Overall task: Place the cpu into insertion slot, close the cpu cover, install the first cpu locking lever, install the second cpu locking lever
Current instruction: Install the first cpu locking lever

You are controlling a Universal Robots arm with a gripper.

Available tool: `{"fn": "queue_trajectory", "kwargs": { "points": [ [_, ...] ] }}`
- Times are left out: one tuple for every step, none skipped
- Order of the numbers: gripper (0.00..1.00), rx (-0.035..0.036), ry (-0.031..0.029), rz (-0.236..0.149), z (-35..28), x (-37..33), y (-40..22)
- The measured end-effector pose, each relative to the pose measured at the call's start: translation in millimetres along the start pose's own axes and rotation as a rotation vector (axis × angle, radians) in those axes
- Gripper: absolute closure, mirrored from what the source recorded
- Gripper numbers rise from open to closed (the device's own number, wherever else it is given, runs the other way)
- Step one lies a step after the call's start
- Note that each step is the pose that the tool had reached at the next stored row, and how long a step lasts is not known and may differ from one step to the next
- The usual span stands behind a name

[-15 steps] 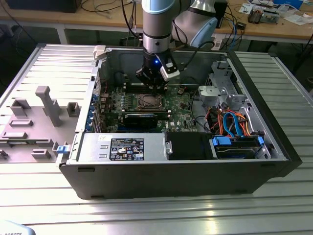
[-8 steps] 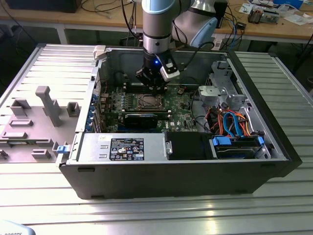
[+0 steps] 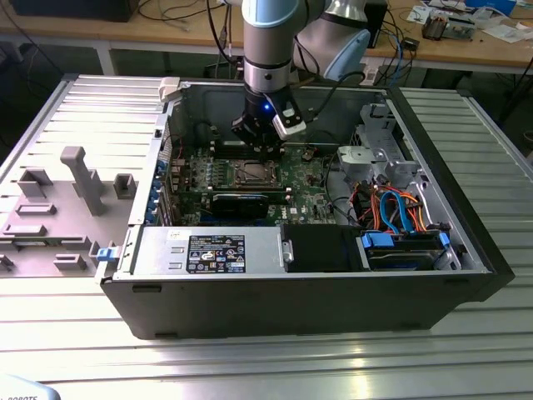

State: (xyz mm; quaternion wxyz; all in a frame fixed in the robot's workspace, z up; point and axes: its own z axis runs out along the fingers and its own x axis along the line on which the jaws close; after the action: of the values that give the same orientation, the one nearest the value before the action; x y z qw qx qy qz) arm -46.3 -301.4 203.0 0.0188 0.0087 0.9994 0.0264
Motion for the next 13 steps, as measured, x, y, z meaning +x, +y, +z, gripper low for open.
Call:
{"fn": "queue_trajectory", "kwargs": {
  "points": [
    [0.89, 0.0003, 0.0002, 0.000, -2.0, -0.1, 0.1],
    [0.89, 0.0010, 0.0004, 0.000, -5.2, -0.2, 0.2],
    [0.89, 0.0010, 0.0004, 0.000, -6.8, -0.2, 0.3],
    [0.89, 0.0011, 0.0005, 0.000, -8.2, -0.3, 0.3],
    [0.89, 0.0011, 0.0005, 0.000, -8.8, -0.3, 0.4],
    [0.89, 0.0010, 0.0004, 0.000, -8.7, -0.3, 0.3],
    [0.89, 0.0016, 0.0007, 0.000, -8.8, -0.3, -0.2],
    [0.89, 0.0020, 0.0013, 0.000, -8.7, -0.3, -1.7],
    [0.89, 0.0019, 0.0020, 0.000, -8.6, -0.3, -4.1],
    [0.89, 0.0022, 0.0023, 0.000, -8.5, -0.4, -5.4],
    [0.89, 0.0021, 0.0024, 0.000, -8.4, -0.4, -6.1],
    [0.89, 0.0022, 0.0023, 0.000, -8.4, -0.4, -6.1],
    [0.89, 0.0023, 0.0023, 0.000, -8.4, -0.4, -6.1]
  ]
}}
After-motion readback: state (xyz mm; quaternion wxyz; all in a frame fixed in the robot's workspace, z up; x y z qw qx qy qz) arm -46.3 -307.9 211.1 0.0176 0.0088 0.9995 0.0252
